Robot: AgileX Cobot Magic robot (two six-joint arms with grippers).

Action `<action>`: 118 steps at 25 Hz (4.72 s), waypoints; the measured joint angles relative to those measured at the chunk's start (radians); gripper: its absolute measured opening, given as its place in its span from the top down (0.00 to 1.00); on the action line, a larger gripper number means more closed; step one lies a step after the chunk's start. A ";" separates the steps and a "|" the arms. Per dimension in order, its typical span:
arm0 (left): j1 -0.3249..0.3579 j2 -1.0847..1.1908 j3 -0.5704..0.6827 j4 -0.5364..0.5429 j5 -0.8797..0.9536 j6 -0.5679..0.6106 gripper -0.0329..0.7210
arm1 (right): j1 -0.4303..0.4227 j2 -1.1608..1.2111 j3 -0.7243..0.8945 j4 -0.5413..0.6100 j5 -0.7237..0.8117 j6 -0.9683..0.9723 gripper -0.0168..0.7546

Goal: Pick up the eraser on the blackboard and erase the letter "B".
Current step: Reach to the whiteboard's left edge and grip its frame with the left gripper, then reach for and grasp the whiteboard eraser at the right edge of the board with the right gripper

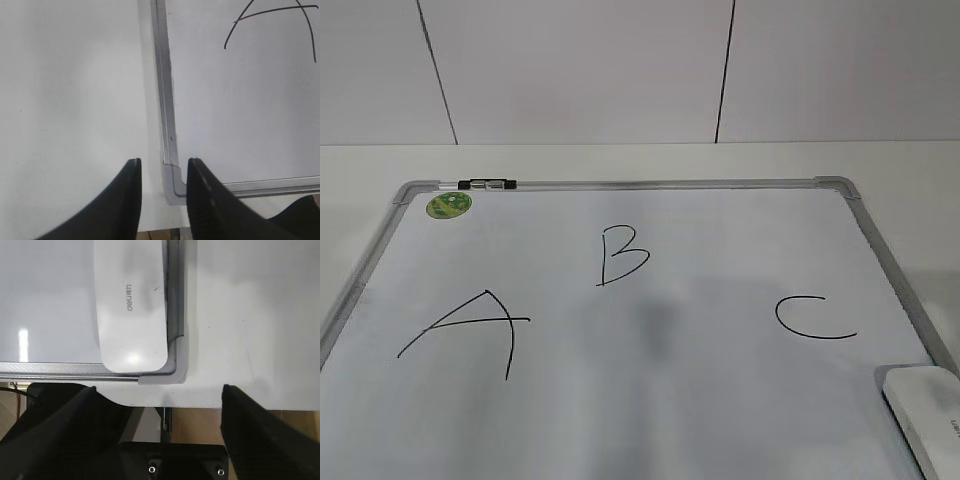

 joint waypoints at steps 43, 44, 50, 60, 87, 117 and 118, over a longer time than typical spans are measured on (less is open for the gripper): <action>0.000 1.073 -0.493 0.046 -0.185 -0.003 0.64 | 0.000 0.022 -0.002 0.011 0.000 0.004 0.22; 0.000 1.075 -0.493 0.046 -0.190 -0.003 0.64 | 0.000 0.022 -0.002 0.011 0.000 0.004 0.22; 0.008 1.087 -0.495 0.046 -0.203 -0.003 0.64 | 0.000 0.022 -0.002 0.011 0.000 0.004 0.22; 0.011 1.097 -0.500 0.046 -0.205 -0.003 0.64 | 0.000 0.022 -0.002 0.011 0.000 0.004 0.22; 0.011 1.103 -0.506 0.028 -0.193 -0.019 0.90 | 0.000 0.161 -0.002 0.057 0.000 0.087 0.13; 0.011 1.103 -0.506 0.028 -0.187 -0.019 0.90 | 0.106 0.730 -0.133 0.015 -0.184 -0.046 0.12; 0.011 1.103 -0.506 0.028 -0.187 -0.019 0.90 | 0.106 0.742 -0.138 -0.002 -0.187 -0.029 0.12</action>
